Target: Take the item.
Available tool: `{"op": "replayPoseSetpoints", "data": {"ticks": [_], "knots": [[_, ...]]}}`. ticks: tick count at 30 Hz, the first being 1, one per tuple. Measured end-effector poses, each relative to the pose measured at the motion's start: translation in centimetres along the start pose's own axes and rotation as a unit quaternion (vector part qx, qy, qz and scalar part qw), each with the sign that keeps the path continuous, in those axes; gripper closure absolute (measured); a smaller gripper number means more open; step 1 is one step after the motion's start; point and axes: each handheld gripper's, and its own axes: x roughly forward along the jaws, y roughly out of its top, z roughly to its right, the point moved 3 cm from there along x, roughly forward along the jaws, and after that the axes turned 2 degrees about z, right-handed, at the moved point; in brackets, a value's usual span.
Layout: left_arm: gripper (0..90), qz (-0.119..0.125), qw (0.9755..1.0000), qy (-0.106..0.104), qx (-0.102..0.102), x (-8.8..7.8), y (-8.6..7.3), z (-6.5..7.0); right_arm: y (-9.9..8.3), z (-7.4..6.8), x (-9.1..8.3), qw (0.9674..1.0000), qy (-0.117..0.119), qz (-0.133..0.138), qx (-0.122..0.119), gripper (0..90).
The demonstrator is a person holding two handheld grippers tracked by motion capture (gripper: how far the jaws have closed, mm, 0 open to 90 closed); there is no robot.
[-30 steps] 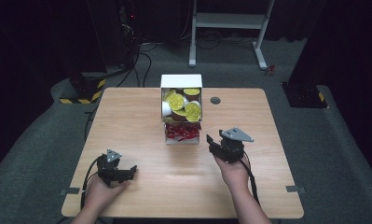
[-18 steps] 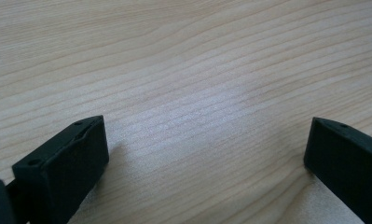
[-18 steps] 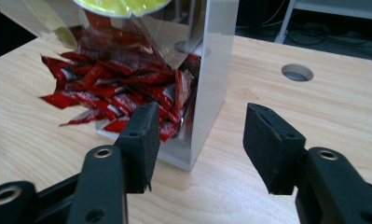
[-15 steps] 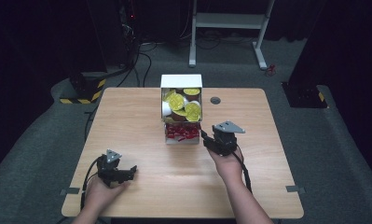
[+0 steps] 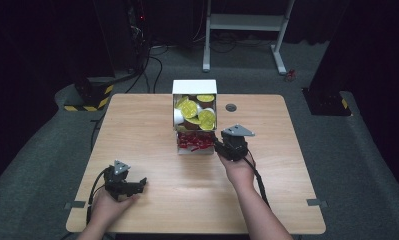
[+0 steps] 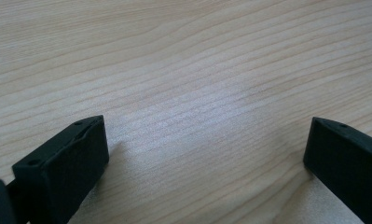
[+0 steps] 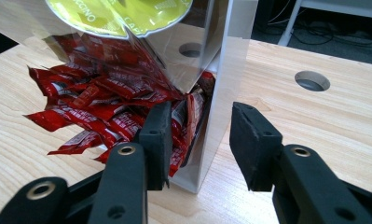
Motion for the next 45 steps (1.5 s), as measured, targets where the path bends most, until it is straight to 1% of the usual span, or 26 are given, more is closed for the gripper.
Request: {"op": "replayPoseSetpoints", "data": {"ticks": [2,5,9,10,15,17,21,25,26,30,34,39,45], "knots": [[0.3,0.000,1.0000,0.000,0.000,0.0,0.0,0.0,0.0,-0.1,0.2,1.0000,0.003,-0.001,0.004,61.9],[0.3,0.000,1.0000,0.000,0.000,0.0,0.0,0.0,-0.2,-0.3,0.7,1.0000,0.006,-0.004,-0.001,63.8],[0.3,0.001,1.0000,0.000,0.000,0.0,0.0,0.0,-0.2,-0.1,1.3,1.0000,0.000,-0.007,0.000,69.9],[0.3,0.001,1.0000,0.000,0.000,0.0,0.0,0.0,-0.2,-0.1,1.4,0.9999,0.001,-0.010,0.003,70.4],[0.3,0.001,1.0000,0.001,0.000,0.0,0.0,0.0,-0.2,-0.2,1.9,0.9999,-0.002,-0.014,0.001,72.8],[0.3,0.001,1.0000,0.001,0.000,0.0,0.0,0.0,0.0,-0.3,2.0,1.0000,-0.001,-0.009,-0.002,75.1],[0.3,0.001,1.0000,0.000,0.000,0.0,0.0,0.0,-0.1,-0.5,2.3,1.0000,-0.002,-0.008,0.000,77.7],[0.3,0.001,1.0000,0.001,0.000,0.0,0.0,0.0,0.0,-0.6,2.6,0.9999,-0.006,-0.011,-0.002,80.1],[0.3,0.000,1.0000,0.000,0.000,0.0,0.0,0.0,0.0,-0.6,2.6,0.9999,-0.005,-0.016,0.000,81.2],[0.3,0.000,1.0000,0.000,0.000,0.0,0.0,0.0,0.1,-0.5,2.6,0.9998,-0.007,-0.020,0.000,81.3],[0.3,0.001,1.0000,0.001,0.000,0.0,0.0,0.0,0.1,-0.5,2.7,0.9998,-0.006,-0.021,-0.002,85.5],[0.3,0.001,1.0000,0.001,0.000,0.0,0.0,0.0,0.1,-0.6,2.7,0.9998,-0.007,-0.019,-0.006,87.4],[0.3,0.001,1.0000,0.001,0.000,0.0,0.0,0.0,0.0,-0.5,2.1,0.9999,-0.001,-0.017,0.003,87.7]]}}
